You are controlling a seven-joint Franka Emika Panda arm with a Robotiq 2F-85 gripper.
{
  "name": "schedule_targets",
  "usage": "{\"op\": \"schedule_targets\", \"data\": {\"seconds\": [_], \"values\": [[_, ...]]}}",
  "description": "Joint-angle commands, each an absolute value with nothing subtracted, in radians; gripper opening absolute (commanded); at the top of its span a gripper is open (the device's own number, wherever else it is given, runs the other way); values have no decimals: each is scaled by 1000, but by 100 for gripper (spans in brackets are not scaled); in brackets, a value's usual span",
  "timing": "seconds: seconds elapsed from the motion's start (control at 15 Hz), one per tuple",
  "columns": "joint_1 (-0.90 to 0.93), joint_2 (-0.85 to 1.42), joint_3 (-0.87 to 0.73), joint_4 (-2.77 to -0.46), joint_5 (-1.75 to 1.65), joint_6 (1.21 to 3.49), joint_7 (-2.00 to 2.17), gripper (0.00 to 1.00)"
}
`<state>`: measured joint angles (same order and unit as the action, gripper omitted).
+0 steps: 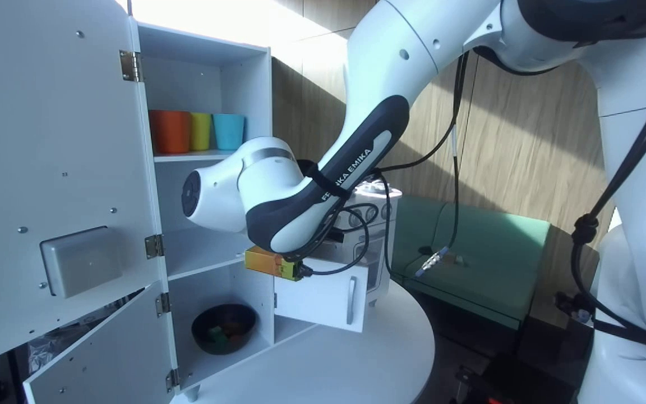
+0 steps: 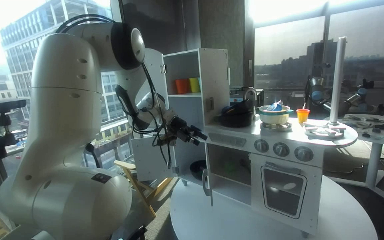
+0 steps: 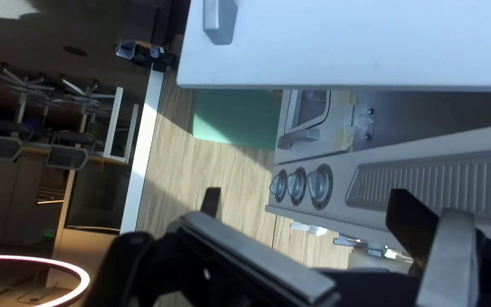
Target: Close the doors to the compartments on the cabinet
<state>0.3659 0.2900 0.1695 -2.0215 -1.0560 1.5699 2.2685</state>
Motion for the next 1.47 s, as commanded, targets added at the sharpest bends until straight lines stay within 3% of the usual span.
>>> {"op": "schedule_targets", "data": {"seconds": [0.0, 0.4, 0.47, 0.73, 1.07, 1.4], "values": [[328, 219, 200, -2049, -1049, 1594, 2261, 100], [281, 83, 237, -2114, -831, 1831, 2175, 100], [303, 169, 225, -2065, -895, 1762, 2225, 100], [296, 108, 233, -2092, -841, 1801, 2194, 100], [275, 101, 230, -2140, -748, 2017, 2055, 100], [266, 211, 210, -2166, -708, 2017, 1921, 100]]}}
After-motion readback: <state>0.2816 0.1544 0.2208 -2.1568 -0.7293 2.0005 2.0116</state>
